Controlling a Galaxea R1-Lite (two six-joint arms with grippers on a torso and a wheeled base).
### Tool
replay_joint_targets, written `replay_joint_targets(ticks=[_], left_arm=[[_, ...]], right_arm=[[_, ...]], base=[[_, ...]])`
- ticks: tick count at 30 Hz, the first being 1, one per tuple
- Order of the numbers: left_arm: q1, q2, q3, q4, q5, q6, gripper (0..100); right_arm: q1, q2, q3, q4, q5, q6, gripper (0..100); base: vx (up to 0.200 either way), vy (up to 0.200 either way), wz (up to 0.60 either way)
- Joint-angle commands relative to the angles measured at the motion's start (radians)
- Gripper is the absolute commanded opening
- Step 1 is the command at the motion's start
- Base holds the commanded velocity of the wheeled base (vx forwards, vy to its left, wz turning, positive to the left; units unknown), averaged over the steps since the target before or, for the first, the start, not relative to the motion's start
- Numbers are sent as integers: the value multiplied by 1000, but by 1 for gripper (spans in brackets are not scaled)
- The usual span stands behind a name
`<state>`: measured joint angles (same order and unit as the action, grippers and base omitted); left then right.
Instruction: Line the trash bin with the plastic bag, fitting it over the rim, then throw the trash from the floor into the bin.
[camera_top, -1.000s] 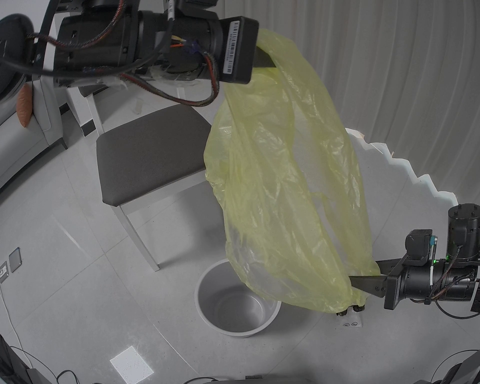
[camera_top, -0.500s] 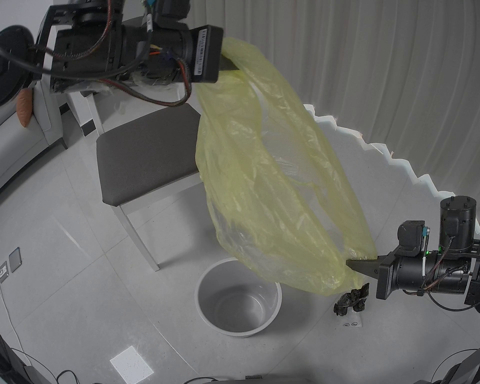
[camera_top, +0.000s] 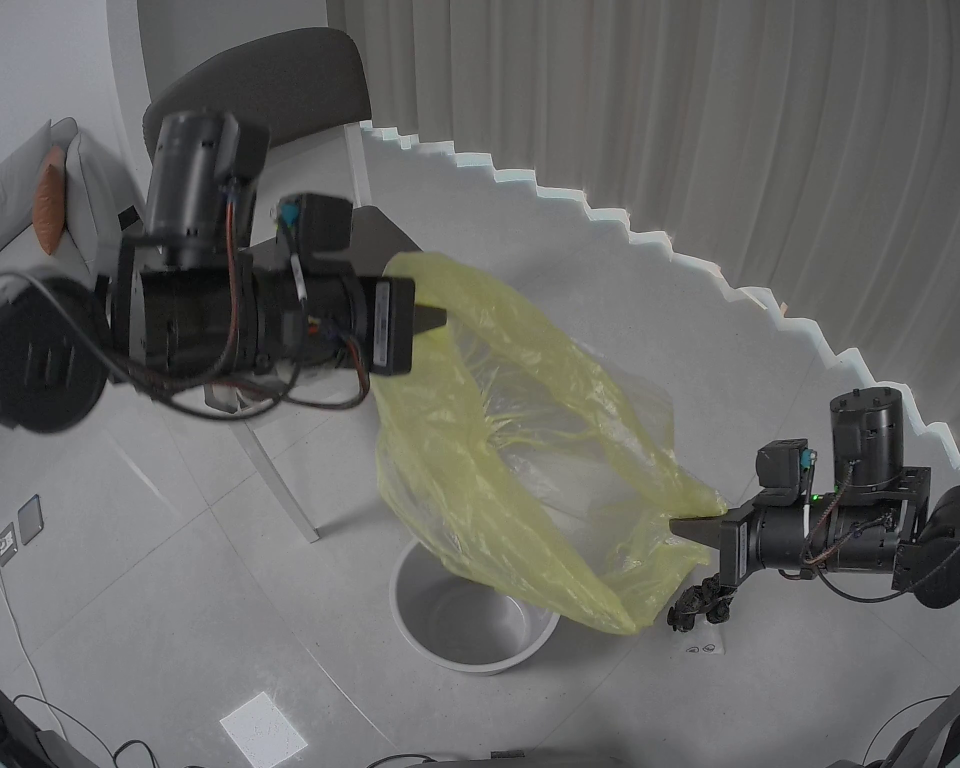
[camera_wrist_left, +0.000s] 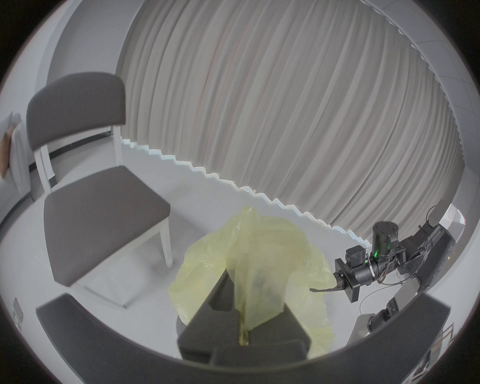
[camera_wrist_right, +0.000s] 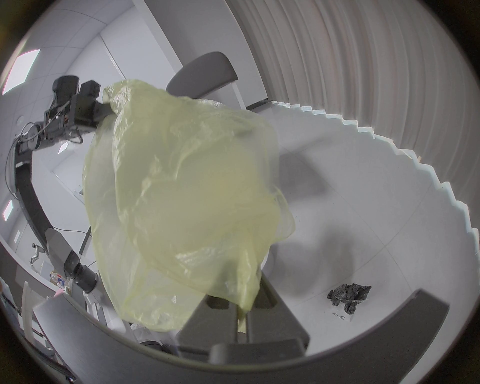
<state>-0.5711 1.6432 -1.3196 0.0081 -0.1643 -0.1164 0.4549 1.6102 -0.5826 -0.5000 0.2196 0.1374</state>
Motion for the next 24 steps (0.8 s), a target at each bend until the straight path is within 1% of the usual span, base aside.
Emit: replay_joint_targets(ticks=[1, 5, 8, 12, 13, 15, 20, 22, 24], left_arm=[[42, 6, 480, -410, 12, -123, 0], [42, 63, 545, -497, 15, -158, 0], [43, 90, 589, -559, 14, -166, 0], [46, 150, 646, -651, 12, -209, 0], [46, 150, 646, -651, 12, -209, 0], [48, 216, 681, -743, 12, -236, 0], [69, 331, 731, -936, -4, -244, 0], [71, 349, 734, -958, -9, -244, 0], [80, 405, 727, -993, -14, -244, 0]], right_arm=[[-2, 267, -134, 8, 1, -41, 0], [11, 313, -174, 54, 0, -48, 0], [15, 335, -194, 81, 1, -61, 0], [18, 378, -206, 87, 1, -79, 0], [18, 378, -206, 87, 1, -79, 0], [22, 421, -223, 89, 1, -87, 0], [19, 461, -250, 95, 1, -102, 0], [18, 470, -257, 103, 1, -105, 0], [11, 504, -286, 129, 1, -122, 0]], base=[[0, 0, 0], [0, 0, 0], [0, 0, 0], [0, 0, 0], [0, 0, 0], [0, 0, 0], [0, 0, 0], [0, 0, 0], [0, 0, 0]])
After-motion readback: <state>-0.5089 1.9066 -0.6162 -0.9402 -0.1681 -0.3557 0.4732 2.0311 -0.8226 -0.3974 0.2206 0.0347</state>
